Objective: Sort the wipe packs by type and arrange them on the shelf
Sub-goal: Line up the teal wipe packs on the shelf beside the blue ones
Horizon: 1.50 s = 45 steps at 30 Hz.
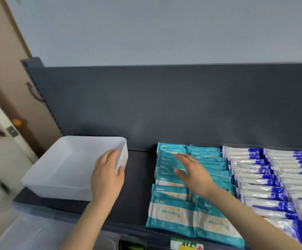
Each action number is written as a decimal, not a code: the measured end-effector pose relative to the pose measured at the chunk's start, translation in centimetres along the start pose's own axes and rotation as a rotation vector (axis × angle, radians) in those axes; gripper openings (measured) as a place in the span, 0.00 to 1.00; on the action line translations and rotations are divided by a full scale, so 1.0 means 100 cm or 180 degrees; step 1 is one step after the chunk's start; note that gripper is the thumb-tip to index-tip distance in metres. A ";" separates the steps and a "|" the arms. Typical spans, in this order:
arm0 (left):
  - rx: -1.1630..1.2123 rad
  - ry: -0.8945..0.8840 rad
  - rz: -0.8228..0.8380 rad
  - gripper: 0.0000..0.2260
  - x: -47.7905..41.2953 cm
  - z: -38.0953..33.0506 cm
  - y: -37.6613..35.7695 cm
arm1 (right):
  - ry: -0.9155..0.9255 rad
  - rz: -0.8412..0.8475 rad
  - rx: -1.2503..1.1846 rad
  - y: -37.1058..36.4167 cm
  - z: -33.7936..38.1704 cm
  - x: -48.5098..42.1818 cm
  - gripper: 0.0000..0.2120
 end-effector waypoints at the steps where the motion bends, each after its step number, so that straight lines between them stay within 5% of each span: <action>1: -0.0327 0.0137 0.0254 0.23 0.001 0.016 -0.006 | 0.0092 0.0045 -0.0055 -0.008 0.015 -0.006 0.25; 4: -0.0887 0.0361 0.1077 0.15 0.012 0.050 -0.034 | 0.0258 0.0199 -0.0224 -0.034 0.056 -0.023 0.25; 6: -0.0998 0.0361 0.1143 0.16 0.018 0.059 -0.035 | 0.0360 0.0280 -0.0253 -0.050 0.078 -0.033 0.25; 12: -0.0609 0.0495 0.0832 0.18 0.038 0.106 -0.005 | 0.0357 0.0455 -0.0424 -0.081 0.111 -0.066 0.25; 15: 0.0125 0.0486 -0.0059 0.05 0.042 0.125 0.027 | 0.0115 0.0493 -0.0770 -0.096 0.118 -0.097 0.25; 22: 0.1283 0.2064 -0.0662 0.32 0.068 0.181 0.044 | -0.0376 0.0728 -0.1378 -0.132 0.130 -0.151 0.26; 27: 0.2390 0.2745 -0.0202 0.24 0.067 0.189 0.013 | -0.0301 0.1031 -0.1277 -0.149 0.140 -0.173 0.19; 32: 0.2443 0.2847 -0.0162 0.24 0.067 0.197 0.008 | 0.0020 0.1070 -0.1165 -0.142 0.144 -0.183 0.21; 45: 0.2324 0.2891 -0.1072 0.32 0.136 0.188 0.094 | 0.0978 0.1551 -0.1894 -0.126 0.213 -0.134 0.25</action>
Point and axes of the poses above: each hand's wrist, its own x-axis away from the middle knuckle, its own y-axis out of the back of the hand, z = x × y, the point moved 10 cm from there along -x, towards the middle knuckle, and after that the axes turned 4 degrees about -x, right-handed, at the moved point
